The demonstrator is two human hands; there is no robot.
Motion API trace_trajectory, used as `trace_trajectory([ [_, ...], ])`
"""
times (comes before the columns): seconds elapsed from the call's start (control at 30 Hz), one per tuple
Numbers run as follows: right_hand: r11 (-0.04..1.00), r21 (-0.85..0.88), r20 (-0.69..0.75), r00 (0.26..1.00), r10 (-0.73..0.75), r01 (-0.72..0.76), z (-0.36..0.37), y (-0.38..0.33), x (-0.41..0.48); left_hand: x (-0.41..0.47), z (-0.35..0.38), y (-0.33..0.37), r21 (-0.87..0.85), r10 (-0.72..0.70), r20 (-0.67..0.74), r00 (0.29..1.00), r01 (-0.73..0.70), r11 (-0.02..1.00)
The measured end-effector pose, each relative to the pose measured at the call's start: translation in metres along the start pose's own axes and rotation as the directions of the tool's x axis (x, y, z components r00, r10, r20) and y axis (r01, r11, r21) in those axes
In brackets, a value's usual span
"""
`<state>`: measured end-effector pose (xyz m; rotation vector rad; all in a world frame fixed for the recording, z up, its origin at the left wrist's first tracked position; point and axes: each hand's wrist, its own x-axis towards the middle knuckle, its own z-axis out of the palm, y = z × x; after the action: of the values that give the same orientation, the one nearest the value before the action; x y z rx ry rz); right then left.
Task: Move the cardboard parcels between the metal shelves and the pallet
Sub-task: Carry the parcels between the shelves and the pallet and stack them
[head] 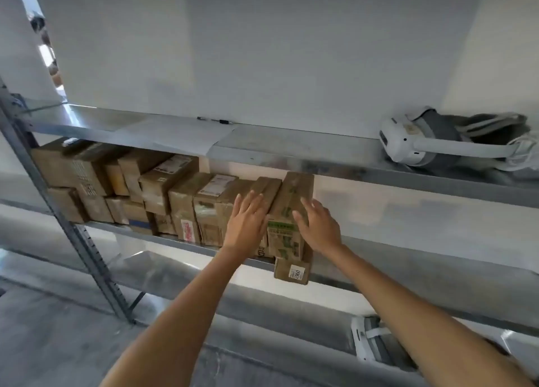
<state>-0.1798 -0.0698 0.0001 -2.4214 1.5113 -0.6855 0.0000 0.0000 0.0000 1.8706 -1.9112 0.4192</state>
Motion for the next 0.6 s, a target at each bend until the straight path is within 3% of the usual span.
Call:
trace_trajectory([
  [0.17, 0.985, 0.034, 0.023, 0.985, 0.171, -0.171, 0.015, -0.014, 0.032, 0.035, 0.014, -0.010, 0.157, 0.011, 0.115, 0.993, -0.029, 0.987],
  [0.33, 0.928, 0.246, 0.212, 0.949, 0.231, -0.281, 0.038, -0.002, 0.043, 0.048, 0.032, -0.009, 0.085, 0.035, 0.156, 0.987, -0.048, 0.995],
  [0.47, 0.766, 0.527, 0.282, 0.926, 0.251, -0.369, 0.045, 0.008, 0.041, 0.056, 0.035, -0.005, 0.056, 0.091, 0.186, 0.978, -0.103, 0.993],
  [0.6, 0.626, 0.663, 0.286, 0.912, 0.294, -0.410, 0.044, 0.008, 0.040, 0.063, 0.038, -0.005, 0.080, 0.101, 0.227, 0.969, -0.122, 0.989],
])
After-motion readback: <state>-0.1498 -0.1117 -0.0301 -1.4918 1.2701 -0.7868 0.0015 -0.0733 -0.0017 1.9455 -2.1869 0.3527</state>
